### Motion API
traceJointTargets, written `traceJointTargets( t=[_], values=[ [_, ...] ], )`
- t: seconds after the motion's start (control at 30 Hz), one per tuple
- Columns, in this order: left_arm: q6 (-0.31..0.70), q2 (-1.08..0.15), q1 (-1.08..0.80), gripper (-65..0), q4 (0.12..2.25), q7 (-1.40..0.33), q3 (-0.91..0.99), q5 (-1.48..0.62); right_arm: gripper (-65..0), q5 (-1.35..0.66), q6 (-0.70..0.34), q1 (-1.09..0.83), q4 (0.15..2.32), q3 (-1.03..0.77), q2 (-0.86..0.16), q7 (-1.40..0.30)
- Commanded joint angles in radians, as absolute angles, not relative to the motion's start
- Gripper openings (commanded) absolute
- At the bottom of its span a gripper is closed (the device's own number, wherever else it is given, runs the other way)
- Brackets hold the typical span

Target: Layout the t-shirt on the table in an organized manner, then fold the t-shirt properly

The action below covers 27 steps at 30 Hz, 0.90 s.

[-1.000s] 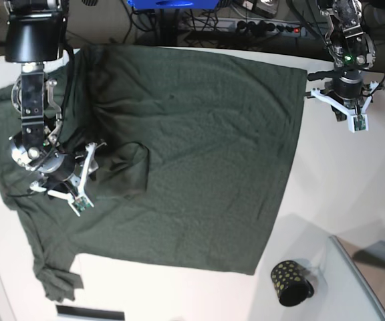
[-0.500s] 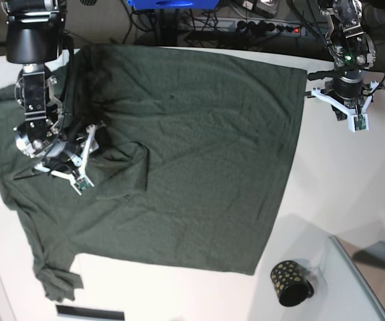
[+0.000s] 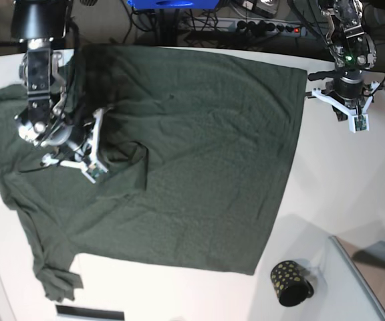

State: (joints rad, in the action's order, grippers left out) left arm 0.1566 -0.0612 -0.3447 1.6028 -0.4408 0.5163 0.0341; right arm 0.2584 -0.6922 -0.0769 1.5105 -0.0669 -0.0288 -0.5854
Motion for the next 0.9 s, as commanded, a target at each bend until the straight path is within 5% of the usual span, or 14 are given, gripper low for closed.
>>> traceJointTargets(
  t=[0.0, 0.57, 0.87],
  values=[
    [0.151, -0.073, -0.341, -65.0, 1.618, -0.421, 0.521, 0.035, -64.8, 0.249, -0.698, -0.091, 1.554, -0.067, -0.022, -0.576],
    [0.151, -0.071, -0.300, -65.0, 1.618, -0.426, 0.463, 0.042, -64.5, 0.249, -0.698, -0.248, 1.670, 0.263, -0.002, -0.578],
    [0.151, -0.065, -0.260, -65.0, 1.616, -0.424, 0.441, 0.036, -49.4, 0.249, -0.698, -0.255, 1.816, 0.082, -0.019, -0.579]
  ],
)
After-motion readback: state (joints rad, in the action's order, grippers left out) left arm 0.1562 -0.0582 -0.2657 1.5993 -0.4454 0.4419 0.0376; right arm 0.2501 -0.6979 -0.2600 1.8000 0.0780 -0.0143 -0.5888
